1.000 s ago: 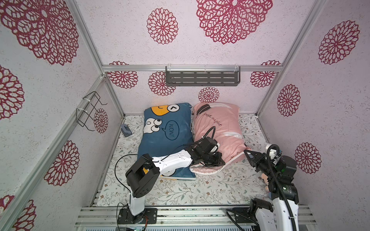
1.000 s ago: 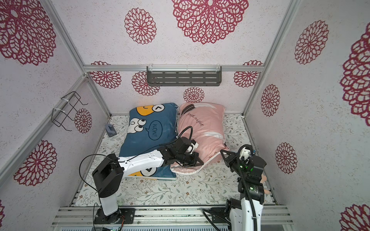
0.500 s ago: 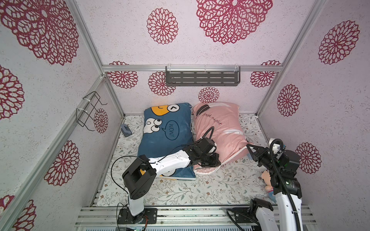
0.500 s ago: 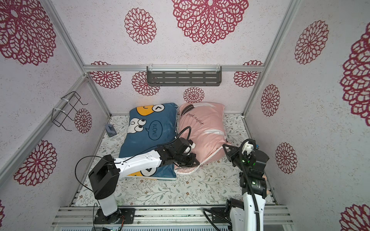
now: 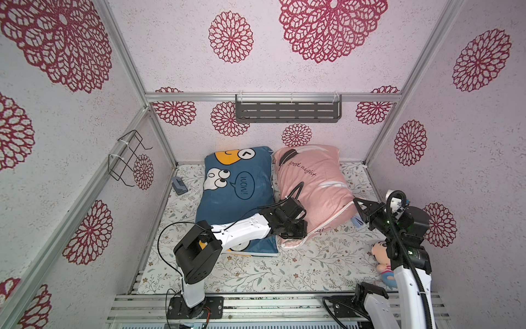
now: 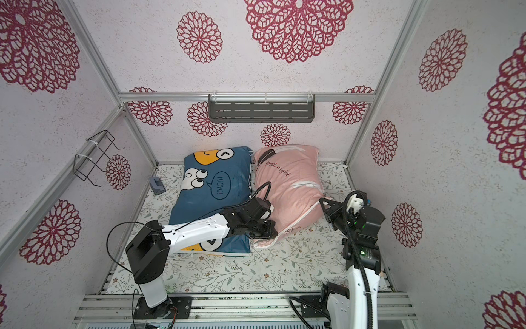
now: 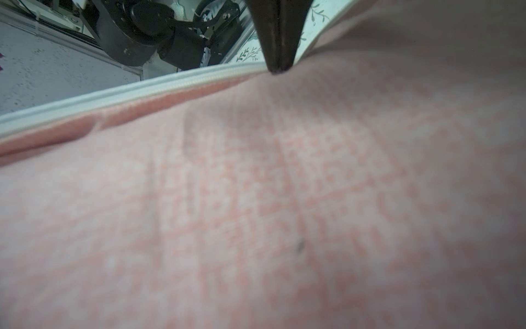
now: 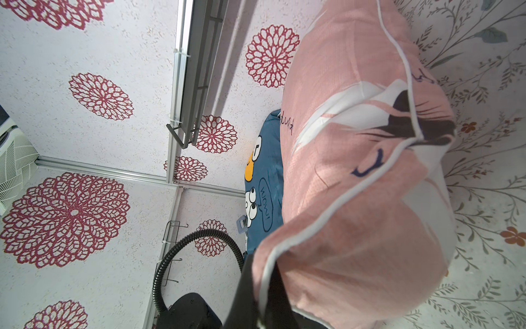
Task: Zip up pillowcases
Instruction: Zip the zipper on the pillowcase.
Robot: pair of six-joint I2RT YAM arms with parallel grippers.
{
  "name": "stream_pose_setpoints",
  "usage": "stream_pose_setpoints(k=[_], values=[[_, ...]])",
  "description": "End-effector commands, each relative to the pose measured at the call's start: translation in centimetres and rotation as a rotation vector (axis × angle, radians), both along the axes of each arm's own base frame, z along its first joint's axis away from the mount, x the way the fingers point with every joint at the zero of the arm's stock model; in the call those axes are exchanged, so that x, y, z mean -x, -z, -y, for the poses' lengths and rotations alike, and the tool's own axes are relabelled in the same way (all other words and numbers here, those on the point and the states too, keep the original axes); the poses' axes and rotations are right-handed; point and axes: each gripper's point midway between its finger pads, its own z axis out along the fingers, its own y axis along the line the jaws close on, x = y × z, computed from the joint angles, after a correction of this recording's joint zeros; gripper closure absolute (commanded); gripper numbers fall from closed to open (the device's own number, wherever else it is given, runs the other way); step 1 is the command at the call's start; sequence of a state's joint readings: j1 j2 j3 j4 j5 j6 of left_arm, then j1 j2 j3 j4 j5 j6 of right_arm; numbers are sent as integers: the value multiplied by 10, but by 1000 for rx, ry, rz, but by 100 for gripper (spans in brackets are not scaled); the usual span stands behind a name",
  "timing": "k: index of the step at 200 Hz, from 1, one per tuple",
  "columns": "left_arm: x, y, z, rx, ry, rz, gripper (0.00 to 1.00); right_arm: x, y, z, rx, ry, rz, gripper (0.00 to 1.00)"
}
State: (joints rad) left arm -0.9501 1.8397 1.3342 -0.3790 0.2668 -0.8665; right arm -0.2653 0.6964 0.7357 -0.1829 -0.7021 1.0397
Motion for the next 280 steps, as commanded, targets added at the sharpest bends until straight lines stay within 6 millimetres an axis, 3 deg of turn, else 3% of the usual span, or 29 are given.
stream_pose_setpoints(k=[1, 172, 280], values=[[3, 18, -17, -101, -1, -5, 100, -3, -67, 7, 69, 43, 232, 100], [15, 48, -51, -288, 24, 19, 100, -18, -97, 20, 70, 108, 276, 100], [23, 67, -70, -377, 37, 13, 100, -23, -101, 25, 63, 128, 284, 100]])
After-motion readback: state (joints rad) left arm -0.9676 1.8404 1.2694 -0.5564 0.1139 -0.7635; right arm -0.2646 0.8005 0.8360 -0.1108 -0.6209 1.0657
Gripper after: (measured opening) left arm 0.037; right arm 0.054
